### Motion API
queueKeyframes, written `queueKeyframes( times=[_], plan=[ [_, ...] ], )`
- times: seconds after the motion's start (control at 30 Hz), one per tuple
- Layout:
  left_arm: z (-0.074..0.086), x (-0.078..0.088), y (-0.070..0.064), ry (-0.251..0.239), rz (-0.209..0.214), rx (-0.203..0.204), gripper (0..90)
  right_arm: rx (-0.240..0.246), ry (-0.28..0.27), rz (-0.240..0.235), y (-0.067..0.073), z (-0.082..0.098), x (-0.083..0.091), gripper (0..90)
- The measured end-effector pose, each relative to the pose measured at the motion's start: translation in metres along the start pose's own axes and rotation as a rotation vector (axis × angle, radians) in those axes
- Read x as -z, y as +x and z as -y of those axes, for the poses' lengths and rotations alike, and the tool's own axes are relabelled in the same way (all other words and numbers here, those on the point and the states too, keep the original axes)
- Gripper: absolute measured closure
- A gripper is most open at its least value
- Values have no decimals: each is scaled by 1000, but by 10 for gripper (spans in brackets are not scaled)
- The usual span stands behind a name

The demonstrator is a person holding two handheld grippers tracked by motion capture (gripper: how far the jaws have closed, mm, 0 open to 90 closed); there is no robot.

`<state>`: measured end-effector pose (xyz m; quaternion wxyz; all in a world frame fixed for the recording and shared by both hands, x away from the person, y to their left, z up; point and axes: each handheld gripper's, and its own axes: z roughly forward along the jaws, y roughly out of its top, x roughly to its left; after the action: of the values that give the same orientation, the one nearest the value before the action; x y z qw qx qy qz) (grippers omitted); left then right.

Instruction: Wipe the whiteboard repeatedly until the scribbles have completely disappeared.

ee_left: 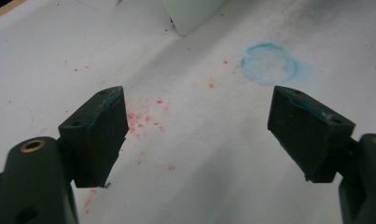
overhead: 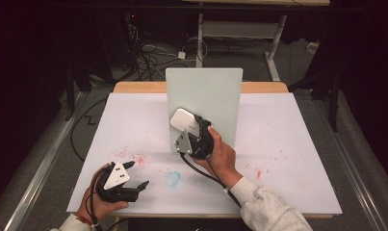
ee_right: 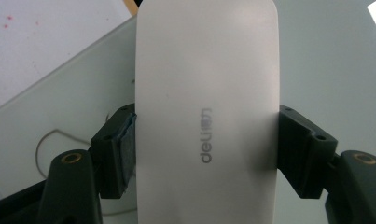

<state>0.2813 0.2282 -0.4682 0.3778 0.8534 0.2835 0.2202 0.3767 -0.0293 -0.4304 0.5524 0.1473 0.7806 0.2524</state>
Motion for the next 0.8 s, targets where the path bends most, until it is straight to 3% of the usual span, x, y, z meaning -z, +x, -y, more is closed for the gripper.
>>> queueKeyframes(
  times=[0.17,0.27,0.47,0.8],
  plan=[
    [0,0,0,2,-1,-1,195,1,8,-9,1,7,2,307],
    [0,0,0,3,-1,-2,194,-23,14,-27,-3,6,3,307],
    [0,-1,0,6,2,-2,195,-22,16,7,-1,4,2,307],
    [0,-1,-1,7,7,-8,194,80,31,-39,26,17,4,308]
  ],
)
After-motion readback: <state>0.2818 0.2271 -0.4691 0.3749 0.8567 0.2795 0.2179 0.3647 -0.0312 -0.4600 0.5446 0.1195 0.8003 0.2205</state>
